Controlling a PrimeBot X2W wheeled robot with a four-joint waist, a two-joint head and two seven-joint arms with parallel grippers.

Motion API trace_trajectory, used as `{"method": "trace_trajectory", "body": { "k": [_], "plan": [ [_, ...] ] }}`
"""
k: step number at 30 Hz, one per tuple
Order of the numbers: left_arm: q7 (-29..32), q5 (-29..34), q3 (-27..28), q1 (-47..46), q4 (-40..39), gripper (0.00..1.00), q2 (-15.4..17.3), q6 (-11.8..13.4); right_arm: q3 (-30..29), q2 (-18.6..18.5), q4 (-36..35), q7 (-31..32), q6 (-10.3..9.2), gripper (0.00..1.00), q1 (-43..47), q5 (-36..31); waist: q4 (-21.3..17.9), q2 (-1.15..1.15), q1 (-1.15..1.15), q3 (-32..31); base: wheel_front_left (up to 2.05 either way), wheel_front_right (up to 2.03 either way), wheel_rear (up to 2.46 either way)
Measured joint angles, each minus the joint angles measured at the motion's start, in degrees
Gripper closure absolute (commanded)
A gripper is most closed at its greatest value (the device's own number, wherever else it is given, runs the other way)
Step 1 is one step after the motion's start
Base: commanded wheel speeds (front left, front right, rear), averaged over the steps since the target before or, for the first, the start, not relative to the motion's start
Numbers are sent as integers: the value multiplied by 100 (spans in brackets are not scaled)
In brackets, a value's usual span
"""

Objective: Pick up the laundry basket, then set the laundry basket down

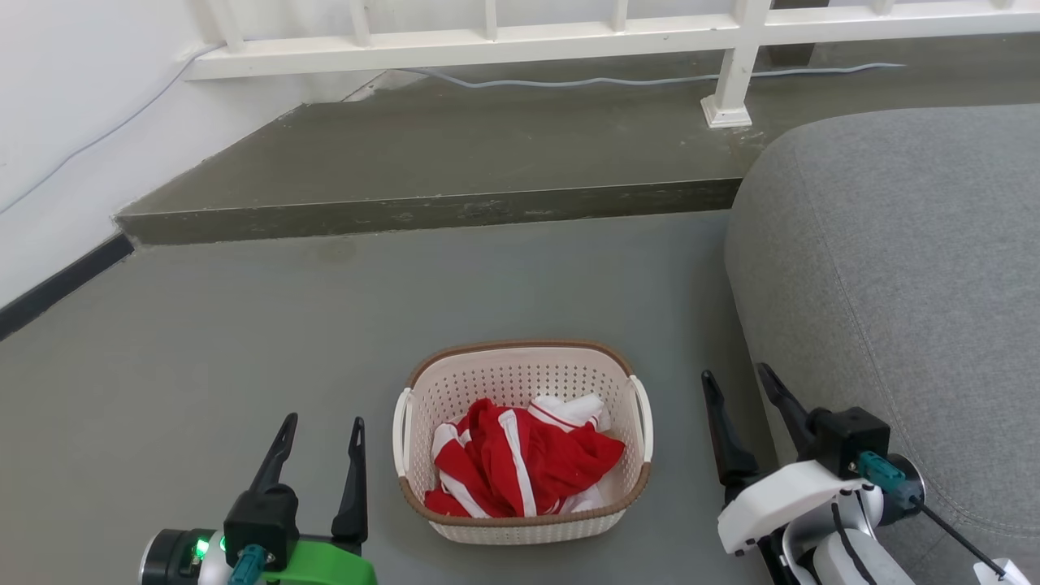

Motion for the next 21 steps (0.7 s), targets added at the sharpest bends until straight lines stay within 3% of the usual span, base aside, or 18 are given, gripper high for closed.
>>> {"method": "trace_trajectory", "body": {
  "k": [21],
  "plan": [
    [-30,-42,77,14,-35,0,-27,-8,-45,10,-29,-63,-38,0,8,-164,-4,0,0,35,0,0,0]
  ]
}}
